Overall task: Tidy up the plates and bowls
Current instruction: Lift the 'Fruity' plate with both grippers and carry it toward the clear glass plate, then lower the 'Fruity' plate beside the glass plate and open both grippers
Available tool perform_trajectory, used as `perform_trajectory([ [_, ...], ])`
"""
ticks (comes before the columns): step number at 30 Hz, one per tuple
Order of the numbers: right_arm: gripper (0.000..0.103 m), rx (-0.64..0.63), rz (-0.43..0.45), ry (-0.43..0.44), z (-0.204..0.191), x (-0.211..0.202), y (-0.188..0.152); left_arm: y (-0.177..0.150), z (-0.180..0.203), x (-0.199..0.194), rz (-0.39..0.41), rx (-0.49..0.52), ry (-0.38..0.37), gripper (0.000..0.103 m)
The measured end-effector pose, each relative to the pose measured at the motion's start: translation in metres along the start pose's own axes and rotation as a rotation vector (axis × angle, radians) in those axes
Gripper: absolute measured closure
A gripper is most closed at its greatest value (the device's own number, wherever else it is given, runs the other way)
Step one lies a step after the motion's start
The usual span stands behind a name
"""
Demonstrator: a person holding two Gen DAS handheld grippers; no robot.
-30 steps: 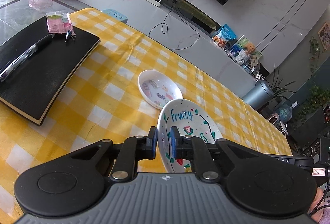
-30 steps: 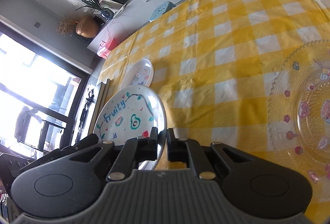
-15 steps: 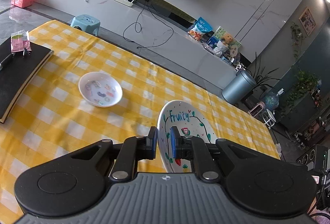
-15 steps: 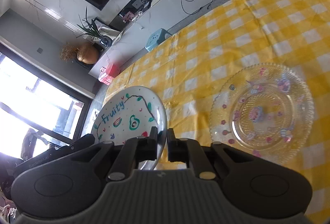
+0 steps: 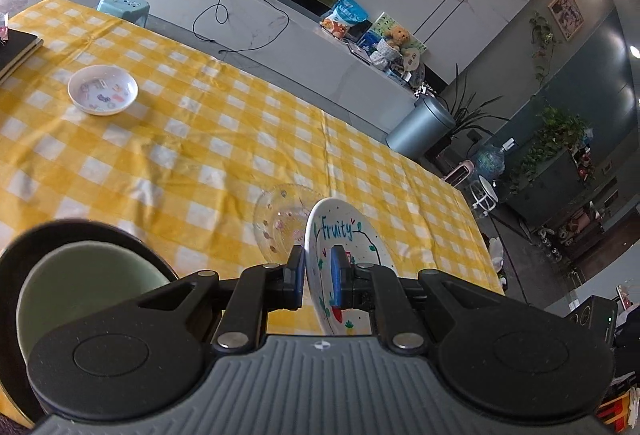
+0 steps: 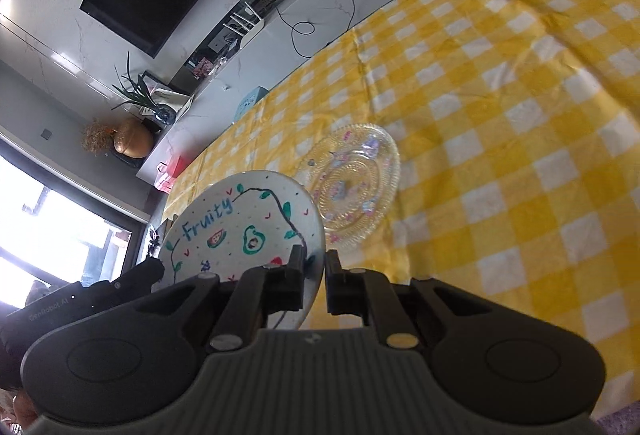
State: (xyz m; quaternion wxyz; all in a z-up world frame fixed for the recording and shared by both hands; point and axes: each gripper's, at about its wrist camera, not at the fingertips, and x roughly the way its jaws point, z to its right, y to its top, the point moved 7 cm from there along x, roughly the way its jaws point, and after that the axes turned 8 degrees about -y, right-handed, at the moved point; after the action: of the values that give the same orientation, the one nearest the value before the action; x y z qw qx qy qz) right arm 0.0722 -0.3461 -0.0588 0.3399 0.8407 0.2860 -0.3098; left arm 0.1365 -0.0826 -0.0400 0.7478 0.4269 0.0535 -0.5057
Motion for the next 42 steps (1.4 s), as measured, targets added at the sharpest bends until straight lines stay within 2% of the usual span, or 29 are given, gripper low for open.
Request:
perform_trajectory([
  [9, 0.095, 0.014, -0.019, -0.052, 0.041, -0.013, -0.02, -0.052, 0.011, 0.011, -0.063, 0.003, 0.051, 0.089],
  [19, 0.096, 0.042, -0.047, -0.091, 0.07, -0.007, -0.038, -0.087, 0.003, 0.028, -0.13, 0.012, 0.126, 0.089],
  [29, 0.097, 0.015, -0.06, -0.107, 0.068, 0.005, -0.043, -0.098, -0.008, 0.035, -0.156, 0.028, 0.2, 0.088],
  [42, 0.097, -0.052, -0.054, -0.161, 0.058, 0.016, -0.045, -0.1, -0.016, 0.041, -0.163, 0.025, 0.255, 0.088],
])
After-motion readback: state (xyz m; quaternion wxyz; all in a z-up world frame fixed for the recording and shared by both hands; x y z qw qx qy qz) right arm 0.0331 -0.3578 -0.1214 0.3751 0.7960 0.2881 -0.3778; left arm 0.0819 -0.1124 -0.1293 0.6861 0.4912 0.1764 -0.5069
